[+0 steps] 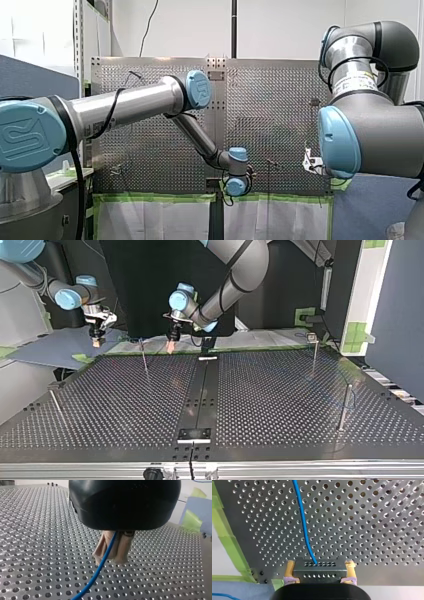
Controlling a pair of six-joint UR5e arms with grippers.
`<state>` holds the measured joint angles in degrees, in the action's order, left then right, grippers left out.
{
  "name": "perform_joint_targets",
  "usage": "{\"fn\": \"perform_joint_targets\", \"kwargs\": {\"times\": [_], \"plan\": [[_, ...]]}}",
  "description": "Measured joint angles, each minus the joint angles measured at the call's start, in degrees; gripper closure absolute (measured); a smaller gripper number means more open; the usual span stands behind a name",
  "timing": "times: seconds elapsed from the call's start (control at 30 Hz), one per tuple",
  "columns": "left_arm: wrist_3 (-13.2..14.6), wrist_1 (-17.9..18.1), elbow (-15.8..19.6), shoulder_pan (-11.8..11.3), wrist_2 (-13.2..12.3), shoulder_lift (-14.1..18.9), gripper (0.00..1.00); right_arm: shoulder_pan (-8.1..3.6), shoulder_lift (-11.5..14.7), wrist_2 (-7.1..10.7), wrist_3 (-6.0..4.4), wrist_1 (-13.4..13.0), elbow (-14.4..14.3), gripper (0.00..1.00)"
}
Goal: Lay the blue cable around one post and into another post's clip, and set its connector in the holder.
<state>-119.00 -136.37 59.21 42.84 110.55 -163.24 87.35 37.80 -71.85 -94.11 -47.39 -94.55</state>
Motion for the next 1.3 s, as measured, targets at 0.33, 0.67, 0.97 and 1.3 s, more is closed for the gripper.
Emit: {"fn": "perform_joint_targets", "kwargs": {"times": [0.33,0.67,0.97,1.3], "plan": [[0.0,-0.8,-2.3,-0.3,-1.0,0.0,1.0,-0.1,-0.3,0.55,-0.03,0.4,2.7,1.0],[0.2,-1.7,-2.8,-0.9,0.5,0.0,1.0,-0.25,-3.4,0.69,1.21,2.2,6.1,1.0],[0.7,-2.5,-4.1,-1.3,1.1,0.0,1.0,-0.32,-4.6,2.12,1.52,4.6,10.1,1.0],[1.4,-3.5,-3.6,-1.4,-1.1,0.1,1.0,-0.36,-4.7,2.66,1.61,5.6,11.6,1.0]]}}
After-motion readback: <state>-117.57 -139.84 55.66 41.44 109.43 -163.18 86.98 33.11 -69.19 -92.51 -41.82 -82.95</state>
